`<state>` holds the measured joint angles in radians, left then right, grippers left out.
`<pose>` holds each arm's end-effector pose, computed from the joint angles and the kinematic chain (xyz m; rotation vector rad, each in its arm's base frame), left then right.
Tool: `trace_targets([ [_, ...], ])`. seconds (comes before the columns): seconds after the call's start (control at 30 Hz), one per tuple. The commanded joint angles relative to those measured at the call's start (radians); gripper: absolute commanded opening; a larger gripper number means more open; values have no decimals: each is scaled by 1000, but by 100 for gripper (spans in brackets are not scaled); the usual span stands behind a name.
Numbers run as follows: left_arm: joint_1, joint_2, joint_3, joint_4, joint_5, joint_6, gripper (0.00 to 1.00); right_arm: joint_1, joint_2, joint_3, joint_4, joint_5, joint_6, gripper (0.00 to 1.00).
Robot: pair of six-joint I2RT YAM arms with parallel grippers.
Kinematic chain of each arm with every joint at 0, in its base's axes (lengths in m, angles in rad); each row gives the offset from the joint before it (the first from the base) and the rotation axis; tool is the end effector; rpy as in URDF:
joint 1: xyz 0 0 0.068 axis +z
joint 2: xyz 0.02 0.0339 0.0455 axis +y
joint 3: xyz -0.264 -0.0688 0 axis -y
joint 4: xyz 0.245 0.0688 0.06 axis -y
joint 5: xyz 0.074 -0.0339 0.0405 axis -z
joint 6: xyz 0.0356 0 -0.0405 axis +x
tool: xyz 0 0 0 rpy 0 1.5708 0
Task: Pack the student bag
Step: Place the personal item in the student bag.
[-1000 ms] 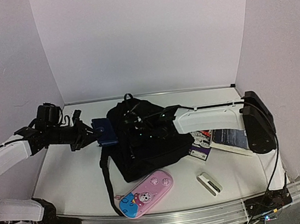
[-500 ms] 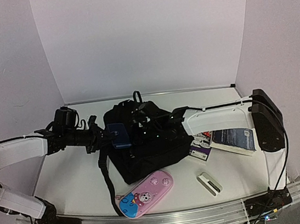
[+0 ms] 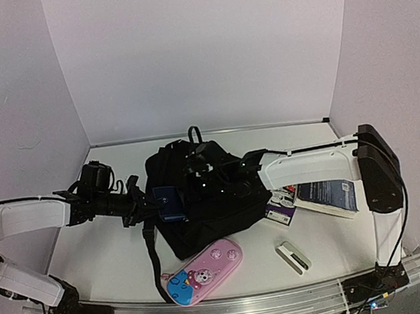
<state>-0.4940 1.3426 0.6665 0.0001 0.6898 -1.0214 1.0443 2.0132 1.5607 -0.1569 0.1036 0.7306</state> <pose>0.2253 -0.1471 0.2007 -0.2382 2.5547 -1.4937 0.2390 0.4039 0.2363 -0.3003 2.3005 0.8620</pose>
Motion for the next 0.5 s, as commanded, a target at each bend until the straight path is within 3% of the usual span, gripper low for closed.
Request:
trace_targets([
  [0.0,-6,29,15,31,28,2,0,2,-89,17,125,6,3,0],
  [0.17,-37,79,54,32,92,3,0,1,-96,8,131,28,26,0],
  [0.47,-58,64,26,24,60,-4,0,1,-83,29,145,15,25,0],
])
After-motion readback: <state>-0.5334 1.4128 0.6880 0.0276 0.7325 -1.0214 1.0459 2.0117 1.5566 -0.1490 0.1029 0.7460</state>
